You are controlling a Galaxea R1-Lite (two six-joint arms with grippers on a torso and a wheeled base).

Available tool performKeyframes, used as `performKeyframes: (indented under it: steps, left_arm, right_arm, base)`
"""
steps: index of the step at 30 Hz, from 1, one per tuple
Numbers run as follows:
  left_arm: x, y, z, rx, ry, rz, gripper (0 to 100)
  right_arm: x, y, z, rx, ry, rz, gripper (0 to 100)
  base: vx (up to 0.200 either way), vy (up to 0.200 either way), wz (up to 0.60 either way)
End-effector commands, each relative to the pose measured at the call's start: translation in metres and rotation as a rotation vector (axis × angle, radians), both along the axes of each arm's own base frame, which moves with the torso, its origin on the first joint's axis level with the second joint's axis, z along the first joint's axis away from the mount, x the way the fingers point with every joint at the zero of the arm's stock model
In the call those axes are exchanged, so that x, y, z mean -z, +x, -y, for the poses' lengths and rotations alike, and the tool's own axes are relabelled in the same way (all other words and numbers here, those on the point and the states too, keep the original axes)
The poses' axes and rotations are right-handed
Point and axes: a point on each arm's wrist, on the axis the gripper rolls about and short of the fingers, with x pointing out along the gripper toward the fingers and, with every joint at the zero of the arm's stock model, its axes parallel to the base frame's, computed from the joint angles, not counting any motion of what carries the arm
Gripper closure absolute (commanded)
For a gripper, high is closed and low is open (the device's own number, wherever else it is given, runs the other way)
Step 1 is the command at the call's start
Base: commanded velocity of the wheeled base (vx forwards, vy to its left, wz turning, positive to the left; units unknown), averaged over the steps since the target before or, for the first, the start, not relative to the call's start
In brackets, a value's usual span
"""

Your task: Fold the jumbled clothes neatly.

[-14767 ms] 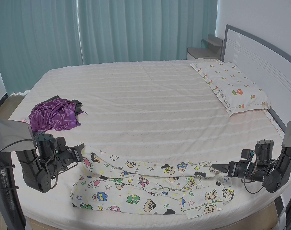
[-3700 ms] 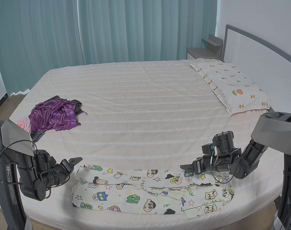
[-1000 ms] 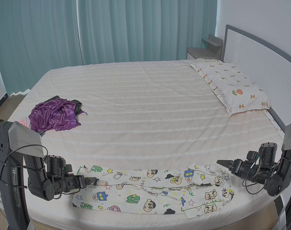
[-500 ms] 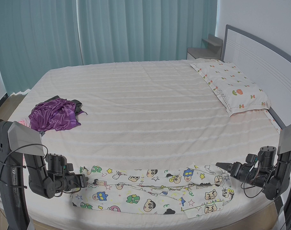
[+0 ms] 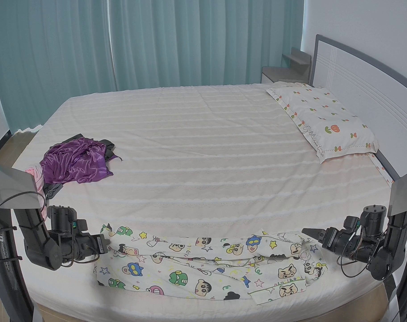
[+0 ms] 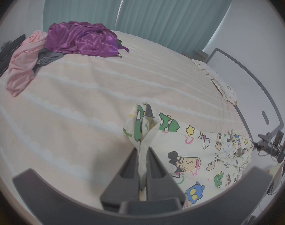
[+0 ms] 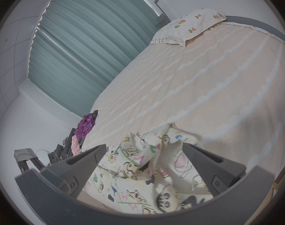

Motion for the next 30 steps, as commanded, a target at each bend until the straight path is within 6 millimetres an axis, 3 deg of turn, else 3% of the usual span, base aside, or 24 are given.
performKeyframes:
  steps: [1,7,11,13,14,17,19,20,22,24,26,30]
  left_arm:
    - [-0.034,-0.003,-0.029,-0.077,-0.004,0.084,100]
    - [-0.051,-0.003,-0.067,-0.173,-0.021,0.106,100]
    - [-0.08,-0.006,-0.11,-0.286,0.0,0.147,100]
    - [-0.08,-0.006,-0.11,-0.286,0.0,0.147,100]
    - [-0.1,-0.015,-0.138,-0.324,0.008,0.155,100]
    - [-0.126,-0.024,-0.165,-0.37,-0.015,0.161,100]
    - [-0.132,-0.027,-0.172,-0.387,-0.019,0.162,100]
    - [-0.148,-0.034,-0.193,-0.44,-0.008,0.17,100]
    - [-0.161,-0.042,-0.215,-0.484,0.03,0.177,100]
    - [-0.163,-0.045,-0.22,-0.492,0.041,0.177,100]
    - [-0.175,-0.055,-0.237,-0.532,0.062,0.169,100]
    - [-0.189,-0.061,-0.236,-0.547,0.056,0.148,100]
  right_arm:
    - [-0.001,0.001,0.0,-0.001,0.002,0.016,0]
    - [-0.001,0.001,0.0,-0.002,0.003,0.014,0]
    - [-0.001,0.001,0.0,-0.002,0.003,0.014,0]
    - [-0.001,0.001,0.0,-0.002,0.003,0.014,0]
    - [-0.001,0.001,0.0,-0.002,0.003,0.013,0]
    - [-0.001,0.001,0.0,-0.002,0.003,0.013,0]
    - [-0.001,0.001,0.0,-0.002,0.003,0.013,0]
    - [-0.001,0.001,0.0,-0.002,0.003,0.014,0]
    - [-0.001,0.001,0.0,-0.002,0.003,0.013,0]
    - [-0.001,0.0,0.0,-0.003,0.001,0.012,0]
    - [-0.001,0.0,-0.001,-0.004,0.003,0.011,0]
    - [-0.001,0.0,-0.001,-0.006,0.001,0.012,0]
  base:
    - [0.0,0.0,0.0]
    - [0.0,0.0,0.0]
    - [0.0,0.0,0.0]
    - [0.0,0.0,0.0]
    - [0.0,0.0,0.0]
    - [0.0,0.0,0.0]
    - [0.0,0.0,0.0]
    - [0.0,0.0,0.0]
    - [0.0,0.0,0.0]
    - [0.0,0.0,0.0]
    - [0.0,0.0,0.0]
    - [0.0,0.0,0.0]
